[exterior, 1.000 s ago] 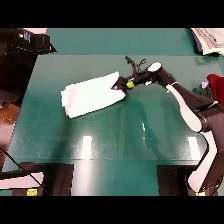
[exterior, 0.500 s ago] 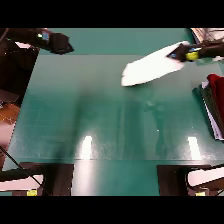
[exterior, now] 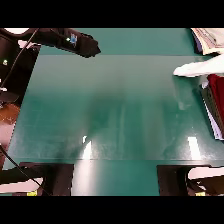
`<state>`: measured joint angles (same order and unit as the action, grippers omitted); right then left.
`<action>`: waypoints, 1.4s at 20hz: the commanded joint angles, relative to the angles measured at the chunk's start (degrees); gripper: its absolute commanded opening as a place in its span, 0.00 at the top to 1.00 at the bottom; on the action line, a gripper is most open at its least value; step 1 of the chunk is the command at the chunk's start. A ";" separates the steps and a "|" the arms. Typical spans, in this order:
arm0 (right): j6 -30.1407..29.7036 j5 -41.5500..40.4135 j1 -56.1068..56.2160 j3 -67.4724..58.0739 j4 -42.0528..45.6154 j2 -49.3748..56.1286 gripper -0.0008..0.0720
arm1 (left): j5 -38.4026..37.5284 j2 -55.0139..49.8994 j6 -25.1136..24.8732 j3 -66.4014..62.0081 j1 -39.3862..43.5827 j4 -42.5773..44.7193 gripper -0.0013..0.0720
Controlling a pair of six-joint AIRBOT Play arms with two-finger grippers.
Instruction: Fold the shirts.
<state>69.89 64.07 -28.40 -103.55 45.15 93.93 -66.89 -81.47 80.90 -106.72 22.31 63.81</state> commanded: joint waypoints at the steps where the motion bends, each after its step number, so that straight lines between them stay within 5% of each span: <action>1: -2.01 -4.68 -4.81 -0.66 -7.34 -0.09 0.97 | 0.39 0.04 1.44 0.02 1.16 0.11 0.95; 9: -3.32 -1.01 -7.78 -12.33 -7.54 -3.23 0.97 | 0.00 0.04 1.36 0.02 1.16 0.28 0.95; 15: -3.32 2.38 -13.22 -1.68 -1.11 -11.85 0.97 | -1.07 0.04 1.16 0.02 1.16 0.66 0.95; 24: -3.26 9.62 -25.20 22.71 20.46 -29.20 0.96 | -1.25 0.04 -0.39 0.02 1.16 0.79 0.95; 25: -3.26 9.68 -26.75 25.44 21.14 -30.88 0.92 | -1.25 0.04 -0.42 0.02 1.16 0.79 0.95; 27: -3.26 9.57 -30.12 30.53 21.11 -33.68 0.45 | -1.27 0.04 -0.66 0.02 1.16 0.79 0.95; 28: -3.28 9.60 -31.61 32.79 21.14 -34.80 0.37 | -1.27 0.04 -1.36 0.02 1.16 0.76 0.95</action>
<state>66.59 72.90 -55.75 -77.76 63.79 63.26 -68.14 -81.47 80.58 -106.72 23.44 64.58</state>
